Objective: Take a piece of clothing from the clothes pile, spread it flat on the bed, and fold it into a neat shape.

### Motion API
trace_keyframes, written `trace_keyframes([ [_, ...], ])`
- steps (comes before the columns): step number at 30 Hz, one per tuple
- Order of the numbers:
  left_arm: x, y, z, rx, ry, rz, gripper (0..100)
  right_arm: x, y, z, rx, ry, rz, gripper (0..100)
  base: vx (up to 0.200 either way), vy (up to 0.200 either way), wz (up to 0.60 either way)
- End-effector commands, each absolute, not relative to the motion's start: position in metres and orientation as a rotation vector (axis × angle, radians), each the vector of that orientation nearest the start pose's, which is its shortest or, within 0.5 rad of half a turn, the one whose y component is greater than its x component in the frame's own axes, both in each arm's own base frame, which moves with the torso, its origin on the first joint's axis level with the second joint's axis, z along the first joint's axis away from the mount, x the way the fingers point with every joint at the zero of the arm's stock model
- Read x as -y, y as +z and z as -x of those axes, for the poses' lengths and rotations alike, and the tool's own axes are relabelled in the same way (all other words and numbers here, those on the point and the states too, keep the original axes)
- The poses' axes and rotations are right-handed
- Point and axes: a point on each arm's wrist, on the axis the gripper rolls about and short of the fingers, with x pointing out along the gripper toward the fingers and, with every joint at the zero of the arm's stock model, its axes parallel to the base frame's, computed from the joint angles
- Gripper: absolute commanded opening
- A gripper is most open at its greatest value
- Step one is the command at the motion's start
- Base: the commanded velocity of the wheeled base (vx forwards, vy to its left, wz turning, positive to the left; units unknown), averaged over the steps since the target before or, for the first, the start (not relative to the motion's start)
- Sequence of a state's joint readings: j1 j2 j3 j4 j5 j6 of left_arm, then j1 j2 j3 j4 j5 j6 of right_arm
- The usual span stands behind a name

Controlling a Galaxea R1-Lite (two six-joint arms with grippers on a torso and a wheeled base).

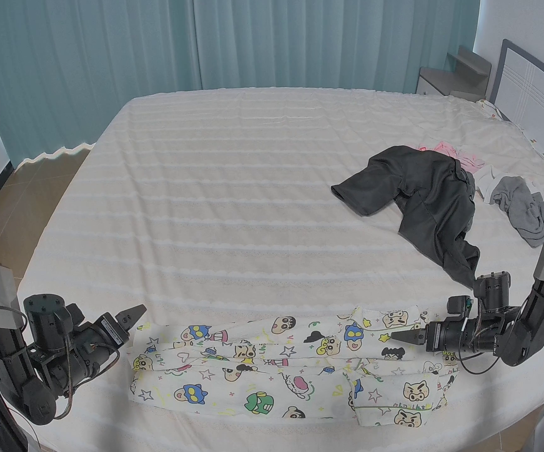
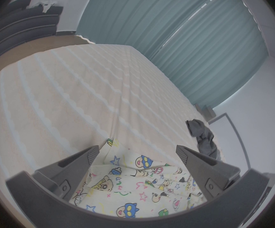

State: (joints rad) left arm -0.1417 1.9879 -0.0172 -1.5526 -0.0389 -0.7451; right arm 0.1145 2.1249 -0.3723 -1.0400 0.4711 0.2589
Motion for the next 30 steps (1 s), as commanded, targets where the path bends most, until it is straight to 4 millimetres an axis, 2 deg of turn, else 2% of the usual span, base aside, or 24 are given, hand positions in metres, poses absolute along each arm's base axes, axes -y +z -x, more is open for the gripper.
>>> trace_keyframes([
  [1,0.031,0.050,-0.210,-0.437,-0.013,0.767,100,-0.032,0.007,-0.270,-0.775,0.433,-0.377,100,0.000,0.000,0.00],
  [7,0.031,0.050,-0.210,-0.435,-0.001,0.777,100,-0.024,0.006,-0.271,-0.770,0.395,-0.380,100,0.000,0.000,0.00],
  [18,0.031,0.046,-0.210,-0.461,0.008,0.775,100,-0.026,-0.009,-0.276,-0.804,0.395,-0.377,100,0.000,0.000,0.00],
  [27,0.031,0.046,-0.210,-0.463,0.007,0.775,100,-0.029,-0.012,-0.282,-0.803,0.406,-0.375,100,0.000,0.000,0.00],
  [28,0.031,0.046,-0.210,-0.461,0.006,0.775,100,-0.032,-0.013,-0.282,-0.810,0.417,-0.371,0,0.000,0.000,0.00],
  [30,0.031,0.046,-0.210,-0.463,0.007,0.775,100,-0.035,-0.013,-0.282,-0.813,0.426,-0.368,0,0.000,0.000,0.00],
])
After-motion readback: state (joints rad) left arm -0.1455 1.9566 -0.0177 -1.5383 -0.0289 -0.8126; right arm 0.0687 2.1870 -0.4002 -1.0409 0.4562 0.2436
